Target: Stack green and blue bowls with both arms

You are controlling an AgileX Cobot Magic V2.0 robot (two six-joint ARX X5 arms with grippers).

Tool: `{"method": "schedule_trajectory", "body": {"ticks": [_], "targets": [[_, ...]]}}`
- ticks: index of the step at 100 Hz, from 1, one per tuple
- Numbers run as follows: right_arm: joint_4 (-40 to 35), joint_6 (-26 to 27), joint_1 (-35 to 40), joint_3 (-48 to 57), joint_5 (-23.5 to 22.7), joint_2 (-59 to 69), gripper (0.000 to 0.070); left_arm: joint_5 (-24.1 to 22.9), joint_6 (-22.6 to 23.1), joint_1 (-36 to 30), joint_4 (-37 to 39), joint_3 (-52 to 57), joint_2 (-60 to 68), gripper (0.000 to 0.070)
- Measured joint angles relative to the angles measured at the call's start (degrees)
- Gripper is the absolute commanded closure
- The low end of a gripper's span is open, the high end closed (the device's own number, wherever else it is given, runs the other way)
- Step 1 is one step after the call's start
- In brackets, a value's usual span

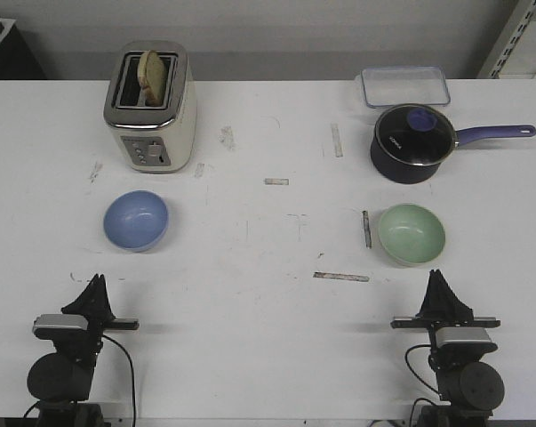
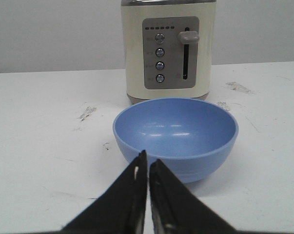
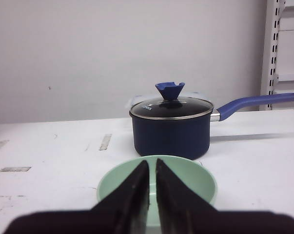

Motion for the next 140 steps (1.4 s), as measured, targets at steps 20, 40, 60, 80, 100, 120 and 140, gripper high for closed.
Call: {"method": "schedule_trajectory", "body": {"ticks": [20,40,60,80,100,120,140], "targets": [[0.0,0.0,0.0,0.0,0.0,0.0,0.0688,0.0,0.0,0.0,0.0,0.0,0.0,0.0699],[0.8,0.0,0.0,0.0,0.0,0.0,0.0688,0.0,0.0,0.0,0.0,0.0,0.0,0.0699],[0.8,0.0,0.0,0.0,0.0,0.0,0.0688,0.0,0.0,0.0,0.0,0.0,0.0,0.0699],[-3.1,-0.1,0.0,1.9,0.0,0.1,0.0688,0.0,0.0,0.0,0.0,0.0,0.0,0.0699],[-5.6,-0.9,0.0,9.0,0.0,3.8,0.0688,0.0,0.0,0.0,0.0,0.0,0.0,0.0699],[-8.5,-1.3,0.0,16.0,0.0,12.5,0.0688,0.0,0.0,0.0,0.0,0.0,0.0,0.0699],[-8.2,-1.3,0.0,23.3,0.0,22.8,0.0688,0.0,0.0,0.0,0.0,0.0,0.0,0.0699]]}}
